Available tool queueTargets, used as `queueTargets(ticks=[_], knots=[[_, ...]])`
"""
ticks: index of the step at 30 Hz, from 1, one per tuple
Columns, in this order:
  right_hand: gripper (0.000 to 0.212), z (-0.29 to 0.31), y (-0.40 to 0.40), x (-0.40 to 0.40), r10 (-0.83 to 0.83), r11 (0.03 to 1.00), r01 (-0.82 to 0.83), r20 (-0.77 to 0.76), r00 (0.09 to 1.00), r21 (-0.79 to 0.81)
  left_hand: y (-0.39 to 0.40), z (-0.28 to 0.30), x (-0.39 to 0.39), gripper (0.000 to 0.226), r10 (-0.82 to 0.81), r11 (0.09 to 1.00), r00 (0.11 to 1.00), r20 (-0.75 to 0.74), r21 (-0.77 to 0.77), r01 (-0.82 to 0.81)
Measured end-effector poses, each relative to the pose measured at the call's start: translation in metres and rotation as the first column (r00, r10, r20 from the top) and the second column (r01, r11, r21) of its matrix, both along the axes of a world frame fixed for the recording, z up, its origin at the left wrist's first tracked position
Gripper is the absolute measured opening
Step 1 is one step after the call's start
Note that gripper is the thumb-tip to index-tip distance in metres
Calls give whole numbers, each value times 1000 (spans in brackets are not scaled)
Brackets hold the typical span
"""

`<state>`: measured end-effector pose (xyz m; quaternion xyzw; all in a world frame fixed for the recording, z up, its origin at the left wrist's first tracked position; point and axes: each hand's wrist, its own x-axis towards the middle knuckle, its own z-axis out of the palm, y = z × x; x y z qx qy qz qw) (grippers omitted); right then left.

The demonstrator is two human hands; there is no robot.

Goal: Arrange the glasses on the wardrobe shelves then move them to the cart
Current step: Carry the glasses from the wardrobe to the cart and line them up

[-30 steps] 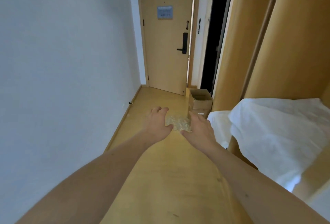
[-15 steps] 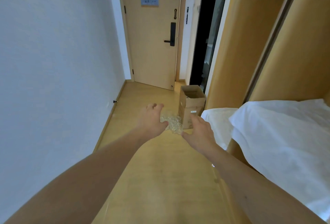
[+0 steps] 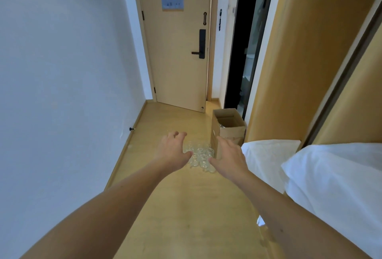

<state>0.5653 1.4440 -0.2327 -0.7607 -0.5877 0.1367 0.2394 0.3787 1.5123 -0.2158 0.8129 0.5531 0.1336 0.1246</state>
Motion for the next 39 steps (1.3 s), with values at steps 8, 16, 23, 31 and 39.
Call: queueTargets(ticks=[8,16,23,31,39], knots=[[66,-31,79,42,17,996,-19,-27,999,-88,83,-33,44,73,4,998,999,-36,-67,-7],[75,-81,149,50,-5,978,-10,-73,997,-207,151,-75,53,71,-14,990,998,-67,-139,5],[77,-126,227,42,-81,957,52,-89,993,-287,239,-119,56,69,-17,973,999,-40,-229,7],[77,-165,327,18,-180,890,129,-76,981,-436,344,-168,34,71,-92,932,993,-67,-358,62],[80,-190,395,15,-229,845,155,-85,970,-511,426,-199,25,71,-91,891,994,-60,-452,54]])
